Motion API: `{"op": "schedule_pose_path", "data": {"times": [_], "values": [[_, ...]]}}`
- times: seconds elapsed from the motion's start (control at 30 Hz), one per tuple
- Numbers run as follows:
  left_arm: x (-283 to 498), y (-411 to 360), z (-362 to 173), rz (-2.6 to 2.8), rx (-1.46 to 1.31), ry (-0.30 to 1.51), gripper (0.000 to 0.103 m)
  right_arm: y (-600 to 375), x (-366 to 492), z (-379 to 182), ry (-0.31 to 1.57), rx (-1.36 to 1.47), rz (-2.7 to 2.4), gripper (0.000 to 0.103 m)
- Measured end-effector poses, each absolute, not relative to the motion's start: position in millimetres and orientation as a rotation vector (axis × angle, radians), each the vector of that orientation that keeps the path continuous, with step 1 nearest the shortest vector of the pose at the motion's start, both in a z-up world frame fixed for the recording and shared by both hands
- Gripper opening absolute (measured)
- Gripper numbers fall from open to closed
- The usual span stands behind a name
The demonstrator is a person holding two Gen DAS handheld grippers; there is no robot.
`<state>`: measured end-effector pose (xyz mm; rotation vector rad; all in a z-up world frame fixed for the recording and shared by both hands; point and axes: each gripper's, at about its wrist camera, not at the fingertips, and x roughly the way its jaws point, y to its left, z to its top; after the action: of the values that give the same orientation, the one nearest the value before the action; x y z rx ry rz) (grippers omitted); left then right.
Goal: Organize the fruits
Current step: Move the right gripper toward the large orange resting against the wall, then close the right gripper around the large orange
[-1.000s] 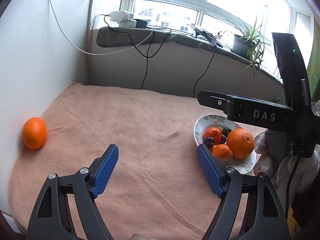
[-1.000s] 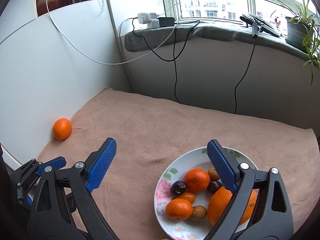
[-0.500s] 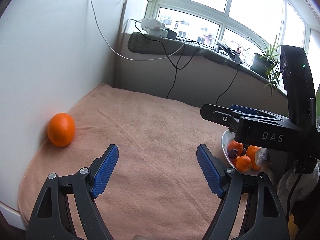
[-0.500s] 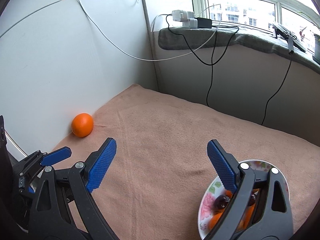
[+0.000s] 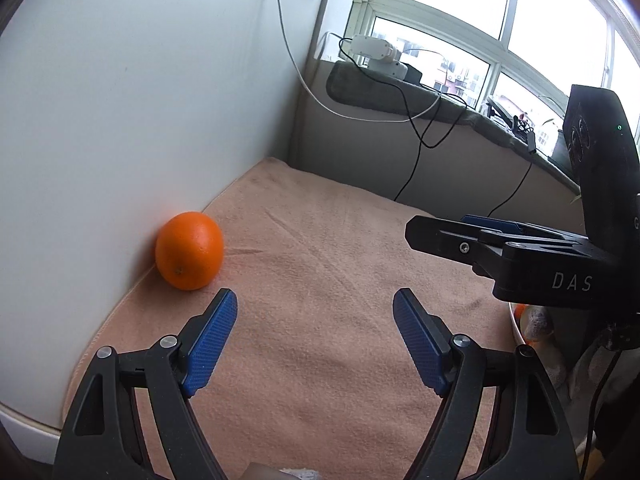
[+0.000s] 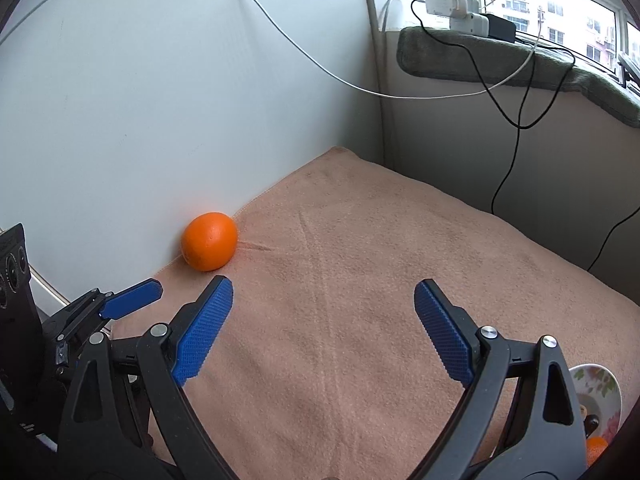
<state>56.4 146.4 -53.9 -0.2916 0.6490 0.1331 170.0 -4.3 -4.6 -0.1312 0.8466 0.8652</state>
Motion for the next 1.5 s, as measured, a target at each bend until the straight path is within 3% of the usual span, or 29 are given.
{"op": "schedule_pose_path", "data": {"times": [1.2,1.3,1.37,1.5], "values": [[65.8,224.7,-95.7,0.285,-0.402,0.699,0.080,141.9,203.5,-65.5,1.071,-0.092,1.275,0.094],[65.1,227.7,-98.8,0.280,-0.404,0.704,0.075,147.9,208.1,-72.0,1.089,-0.073,1.288,0.093],[67.1,230.0,-100.8,0.267,-0.407,0.714,0.069,153.6,210.9,-77.8,1.107,-0.072,1.296,0.085],[68.7,233.6,-101.7,0.265,-0.407,0.715,0.068,160.5,214.4,-86.0,1.125,-0.063,1.310,0.083]]}}
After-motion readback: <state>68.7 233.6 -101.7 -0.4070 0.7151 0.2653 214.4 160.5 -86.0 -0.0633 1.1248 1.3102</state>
